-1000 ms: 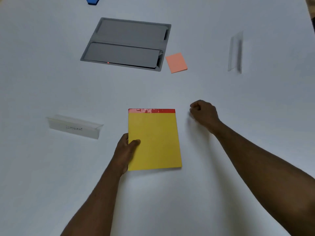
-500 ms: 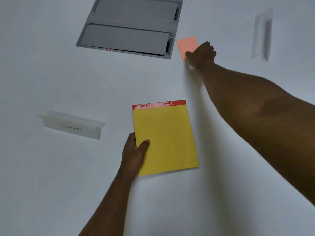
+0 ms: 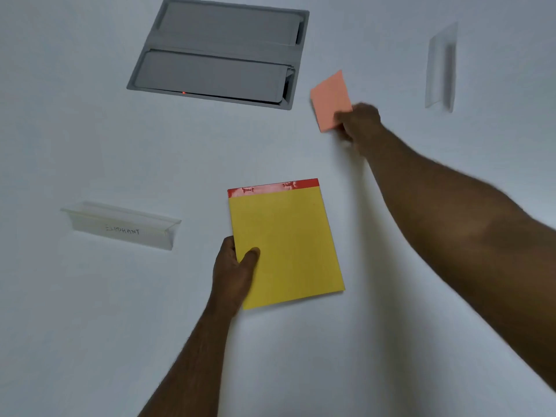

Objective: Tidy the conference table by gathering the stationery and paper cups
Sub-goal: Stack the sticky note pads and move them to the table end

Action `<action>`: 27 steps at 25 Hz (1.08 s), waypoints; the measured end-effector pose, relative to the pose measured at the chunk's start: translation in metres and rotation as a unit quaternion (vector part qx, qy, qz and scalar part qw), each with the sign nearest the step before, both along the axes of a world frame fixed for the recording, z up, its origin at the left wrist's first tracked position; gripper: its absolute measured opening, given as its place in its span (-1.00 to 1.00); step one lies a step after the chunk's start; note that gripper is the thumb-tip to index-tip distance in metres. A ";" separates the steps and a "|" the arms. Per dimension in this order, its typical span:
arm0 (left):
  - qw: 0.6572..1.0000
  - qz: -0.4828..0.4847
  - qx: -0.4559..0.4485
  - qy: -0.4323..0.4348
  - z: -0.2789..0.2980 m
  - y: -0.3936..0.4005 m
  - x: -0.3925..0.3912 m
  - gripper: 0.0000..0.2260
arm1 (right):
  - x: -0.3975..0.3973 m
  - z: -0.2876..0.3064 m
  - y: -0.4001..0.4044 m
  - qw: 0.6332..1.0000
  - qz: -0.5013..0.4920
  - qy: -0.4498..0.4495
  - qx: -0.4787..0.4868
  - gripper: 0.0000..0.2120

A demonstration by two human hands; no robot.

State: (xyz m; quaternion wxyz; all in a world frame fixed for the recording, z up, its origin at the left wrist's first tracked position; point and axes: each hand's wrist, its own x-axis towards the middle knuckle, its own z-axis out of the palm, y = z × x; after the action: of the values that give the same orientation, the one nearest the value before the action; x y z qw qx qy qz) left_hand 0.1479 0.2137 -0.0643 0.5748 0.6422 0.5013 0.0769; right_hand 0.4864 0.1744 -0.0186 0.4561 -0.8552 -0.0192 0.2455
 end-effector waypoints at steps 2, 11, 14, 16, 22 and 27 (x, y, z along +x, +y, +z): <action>1.000 -0.001 0.008 0.006 0.002 -0.001 0.001 -0.84 | -0.030 0.001 -0.036 0.998 -0.037 0.034 0.030 -0.80; 0.991 0.057 -0.123 -0.022 0.015 -0.017 -0.014 -0.64 | -0.178 0.037 -0.226 0.979 -0.165 0.084 0.083 -0.79; 0.981 0.088 -0.170 -0.042 0.022 -0.053 -0.050 -0.65 | -0.225 0.054 -0.266 0.958 -0.195 0.148 0.149 -0.55; 0.977 0.091 -0.188 -0.052 0.029 -0.079 -0.083 -0.66 | -0.255 0.062 -0.288 0.938 -0.198 0.203 0.198 -0.59; 0.960 0.138 -0.191 -0.154 0.084 -0.139 -0.177 -0.64 | -0.313 0.100 -0.323 0.916 -0.110 0.228 0.310 -0.68; 0.938 0.216 -0.113 -0.245 0.171 -0.180 -0.236 -0.65 | -0.358 0.150 -0.317 0.933 -0.005 0.174 0.314 -0.70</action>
State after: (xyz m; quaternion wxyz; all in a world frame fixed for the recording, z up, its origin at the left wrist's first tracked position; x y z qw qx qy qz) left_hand -0.0883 0.0338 0.1067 0.7183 0.4105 0.4768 0.2969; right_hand 0.1288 -0.1431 0.1310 0.6983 -0.6125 -0.0115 0.3702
